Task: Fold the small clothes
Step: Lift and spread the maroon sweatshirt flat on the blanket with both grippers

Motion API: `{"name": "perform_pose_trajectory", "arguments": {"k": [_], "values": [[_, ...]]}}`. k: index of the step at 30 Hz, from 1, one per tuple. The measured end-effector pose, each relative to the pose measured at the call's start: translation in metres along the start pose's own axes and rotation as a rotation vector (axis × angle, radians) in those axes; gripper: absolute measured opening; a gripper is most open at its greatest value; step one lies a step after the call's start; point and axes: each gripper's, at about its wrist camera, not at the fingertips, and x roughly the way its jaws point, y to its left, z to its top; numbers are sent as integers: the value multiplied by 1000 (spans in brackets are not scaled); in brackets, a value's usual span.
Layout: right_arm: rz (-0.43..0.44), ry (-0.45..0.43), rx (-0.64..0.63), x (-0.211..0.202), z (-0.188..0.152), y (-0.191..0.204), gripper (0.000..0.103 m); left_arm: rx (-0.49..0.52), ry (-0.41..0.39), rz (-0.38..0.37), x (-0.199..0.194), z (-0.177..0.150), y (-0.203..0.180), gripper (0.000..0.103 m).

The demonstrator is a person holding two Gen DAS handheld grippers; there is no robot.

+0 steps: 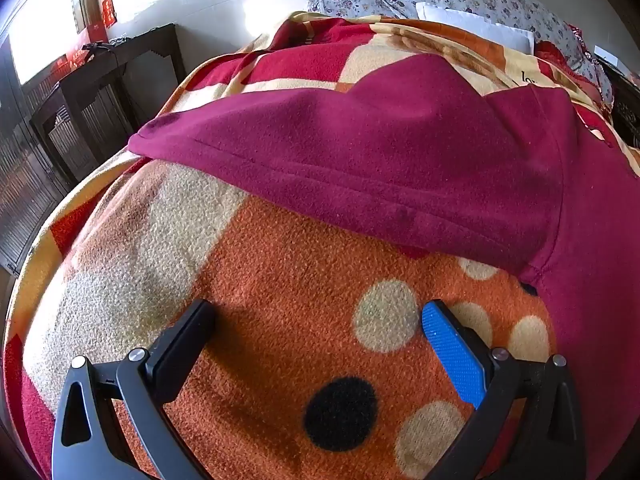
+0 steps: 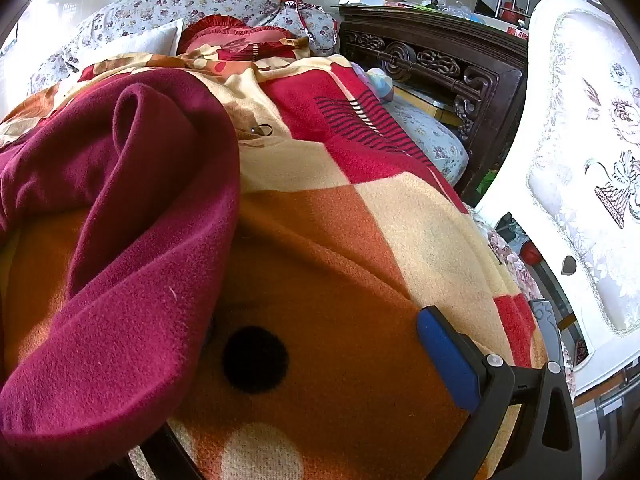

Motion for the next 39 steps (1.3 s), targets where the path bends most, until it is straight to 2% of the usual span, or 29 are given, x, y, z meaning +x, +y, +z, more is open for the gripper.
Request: {"name": "perform_pose_trajectory", "arguments": {"k": [13, 17, 22, 26, 30, 33, 39], "values": [[0, -2, 2, 0, 0, 0, 103, 9, 7, 18, -1, -1, -1, 103], [-2, -3, -1, -1, 0, 0, 103, 12, 14, 17, -14, -3, -6, 103], [-14, 12, -15, -3, 3, 3, 103, 37, -37, 0, -46, -14, -21, 103], [72, 65, -3, -11, 2, 1, 103, 64, -87, 2, -71, -17, -38, 103], [71, 43, -29, -53, -14, 6, 103, 94, -123, -27, -95, -22, -58, 103], [146, 36, -39, -89, -23, 14, 103, 123, -138, -55, -106, -26, -74, 103], [256, -74, -54, -169, -27, 41, 103, 178, -170, -93, -127, -36, -105, 103]]}}
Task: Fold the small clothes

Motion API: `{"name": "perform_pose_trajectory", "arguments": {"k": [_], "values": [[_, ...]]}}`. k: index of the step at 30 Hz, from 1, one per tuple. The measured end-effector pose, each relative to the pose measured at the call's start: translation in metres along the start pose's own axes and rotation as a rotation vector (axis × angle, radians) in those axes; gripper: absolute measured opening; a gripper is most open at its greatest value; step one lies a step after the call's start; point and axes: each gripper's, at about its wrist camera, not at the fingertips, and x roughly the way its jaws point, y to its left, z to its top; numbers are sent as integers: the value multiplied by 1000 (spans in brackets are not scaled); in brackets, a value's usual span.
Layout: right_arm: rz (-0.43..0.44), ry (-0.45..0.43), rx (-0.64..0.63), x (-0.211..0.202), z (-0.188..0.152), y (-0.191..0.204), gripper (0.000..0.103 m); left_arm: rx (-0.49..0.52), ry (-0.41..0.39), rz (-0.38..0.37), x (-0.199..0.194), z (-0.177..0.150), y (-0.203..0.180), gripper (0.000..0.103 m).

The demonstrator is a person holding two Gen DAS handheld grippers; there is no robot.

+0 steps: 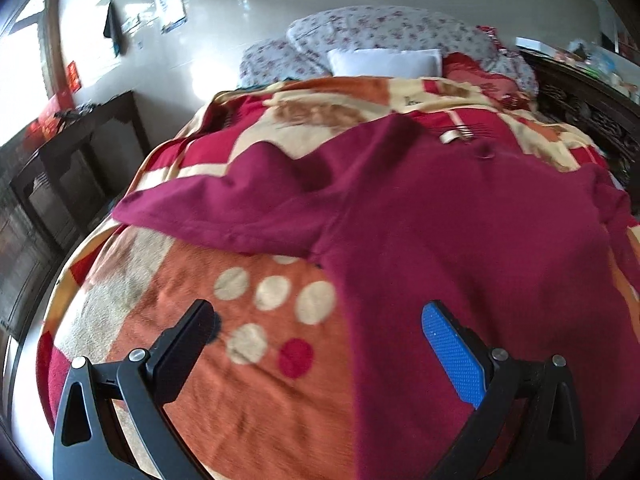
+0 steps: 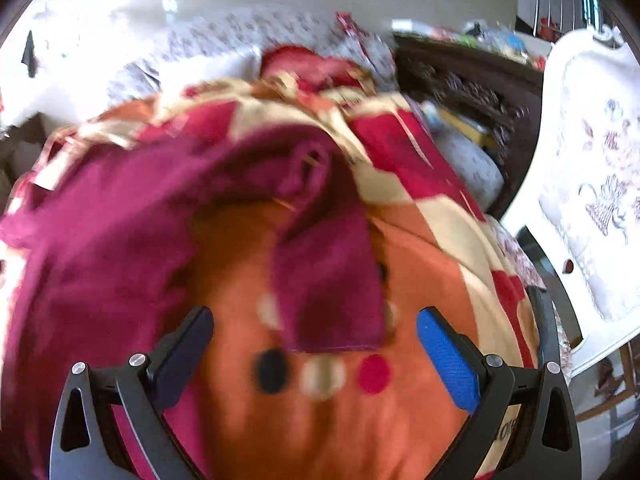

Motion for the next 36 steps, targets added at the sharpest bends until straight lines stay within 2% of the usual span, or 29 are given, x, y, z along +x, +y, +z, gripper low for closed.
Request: {"name": "perform_pose_trajectory", "arguments": {"k": [4, 10, 14, 21, 36], "values": [[113, -43, -5, -25, 5, 37, 103, 10, -12, -46, -10, -2, -16, 103], [166, -56, -28, -22, 10, 85, 103, 19, -21, -74, -16, -1, -29, 103], [168, -46, -13, -11, 12, 106, 103, 23, -25, -79, -19, -3, -33, 103], [135, -38, -43, -2, 11, 118, 103, 20, -23, -78, -19, -5, -35, 103], [126, -27, -22, 6, 8, 114, 103, 21, -20, -83, -18, -7, -38, 103]]}}
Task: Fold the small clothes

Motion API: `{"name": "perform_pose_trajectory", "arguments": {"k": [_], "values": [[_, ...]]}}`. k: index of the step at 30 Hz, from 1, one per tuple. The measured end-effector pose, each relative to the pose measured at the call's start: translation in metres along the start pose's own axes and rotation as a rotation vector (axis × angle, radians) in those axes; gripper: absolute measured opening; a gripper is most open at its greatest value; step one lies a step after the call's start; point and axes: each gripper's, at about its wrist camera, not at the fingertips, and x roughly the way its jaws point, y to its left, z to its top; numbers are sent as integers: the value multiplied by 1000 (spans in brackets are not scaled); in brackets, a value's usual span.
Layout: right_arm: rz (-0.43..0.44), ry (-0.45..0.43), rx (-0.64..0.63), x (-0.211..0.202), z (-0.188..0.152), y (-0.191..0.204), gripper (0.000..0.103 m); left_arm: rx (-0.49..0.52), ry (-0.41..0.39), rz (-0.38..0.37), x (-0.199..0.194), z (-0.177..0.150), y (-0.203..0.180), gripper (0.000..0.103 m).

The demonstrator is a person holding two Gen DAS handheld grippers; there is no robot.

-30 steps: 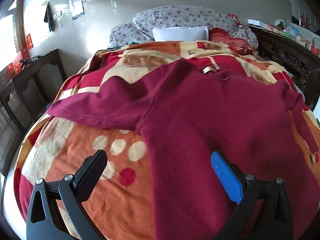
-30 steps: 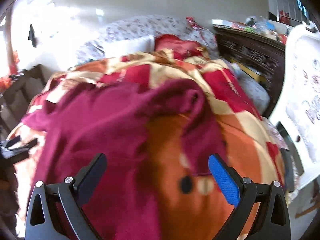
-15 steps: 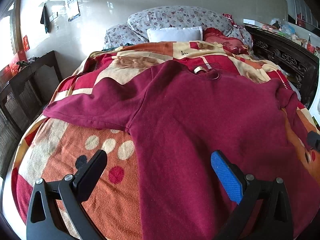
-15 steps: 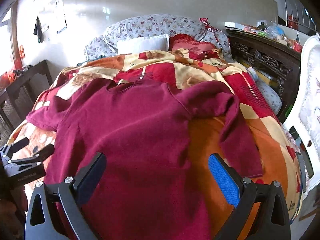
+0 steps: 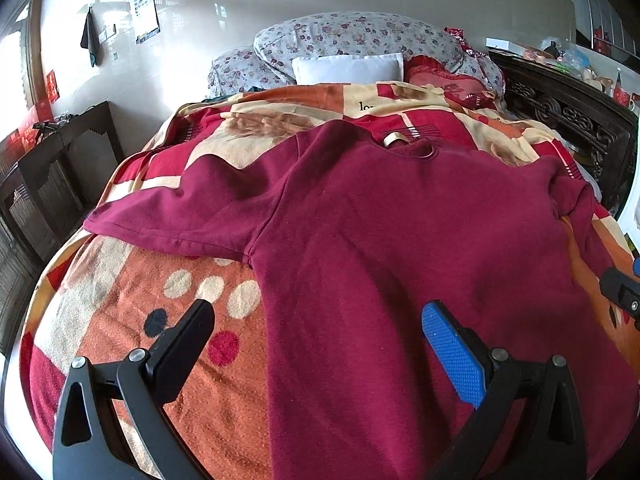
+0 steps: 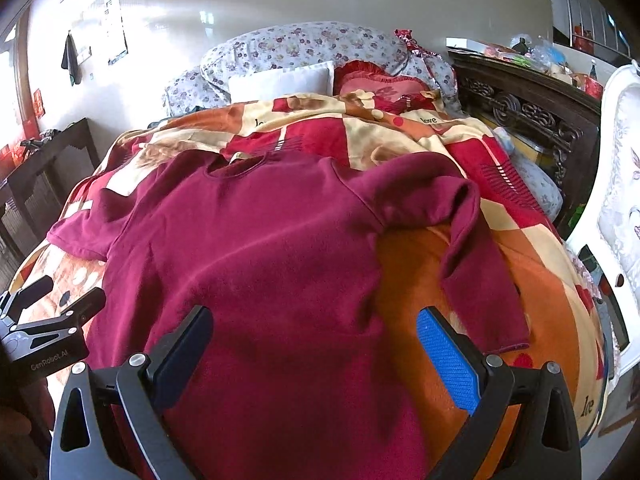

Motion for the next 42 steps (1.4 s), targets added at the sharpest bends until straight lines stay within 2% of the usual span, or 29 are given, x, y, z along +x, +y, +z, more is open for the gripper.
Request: {"name": "perform_pose_trajectory", "arguments": {"k": [17, 28, 42], "values": [[-3, 37, -6, 15, 4, 6, 103, -3, 11, -4, 6, 0, -9, 103], [-41, 29, -37, 27, 11, 21, 103, -10, 33, -15, 19, 1, -11, 103], [-46, 39, -77, 42, 14, 36, 103, -52, 50, -16, 26, 5, 11, 103]]}}
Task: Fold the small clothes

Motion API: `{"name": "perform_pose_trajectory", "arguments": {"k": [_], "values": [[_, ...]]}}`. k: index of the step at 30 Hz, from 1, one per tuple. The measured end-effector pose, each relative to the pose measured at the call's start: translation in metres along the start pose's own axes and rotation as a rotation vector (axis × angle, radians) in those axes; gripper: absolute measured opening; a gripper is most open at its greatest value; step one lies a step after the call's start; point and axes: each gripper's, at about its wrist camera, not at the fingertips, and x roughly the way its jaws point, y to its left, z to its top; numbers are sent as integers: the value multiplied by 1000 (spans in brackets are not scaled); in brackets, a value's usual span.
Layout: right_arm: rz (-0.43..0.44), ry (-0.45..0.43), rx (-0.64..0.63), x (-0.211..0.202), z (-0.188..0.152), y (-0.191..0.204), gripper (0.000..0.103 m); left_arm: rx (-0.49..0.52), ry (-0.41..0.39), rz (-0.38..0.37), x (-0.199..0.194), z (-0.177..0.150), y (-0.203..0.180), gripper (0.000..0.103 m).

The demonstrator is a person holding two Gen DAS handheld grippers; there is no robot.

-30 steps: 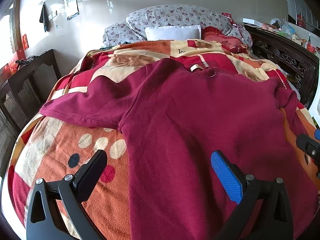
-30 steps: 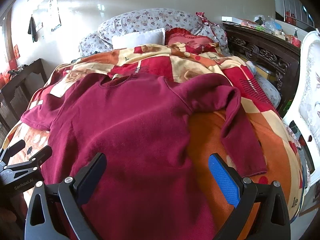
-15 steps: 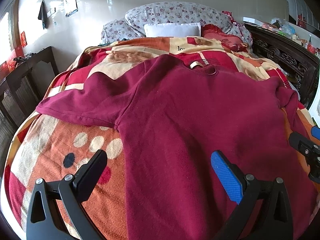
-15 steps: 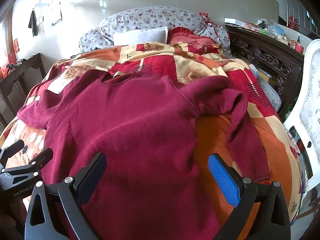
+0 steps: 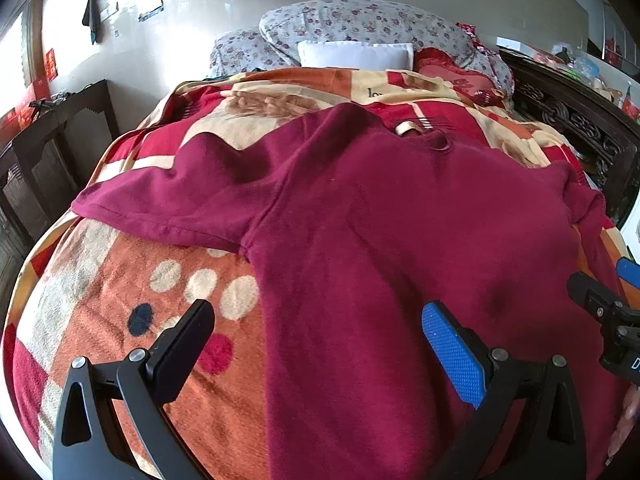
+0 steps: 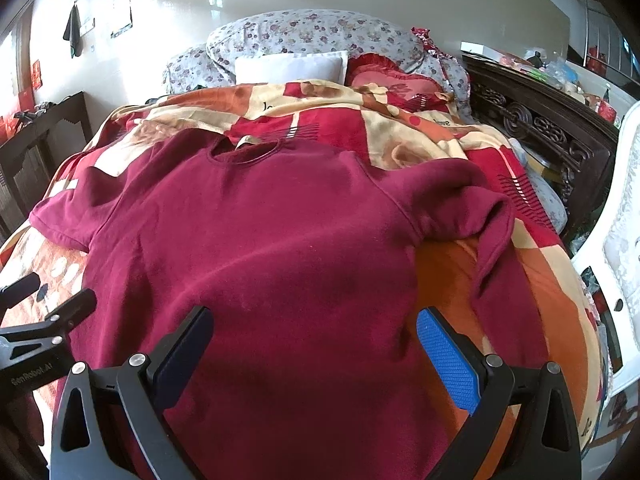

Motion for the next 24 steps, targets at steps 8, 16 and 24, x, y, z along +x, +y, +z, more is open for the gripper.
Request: {"name": "perform_pose_trajectory", "arguments": {"k": [8, 16, 24], "values": [[18, 6, -26, 10, 7, 20, 103, -44, 5, 27, 6, 2, 25, 103], [58, 20, -65, 27, 15, 44, 103, -81, 24, 49, 15, 3, 50, 103], [185, 48, -105, 53, 28, 88, 103, -206, 68, 58, 30, 14, 117, 103]]}}
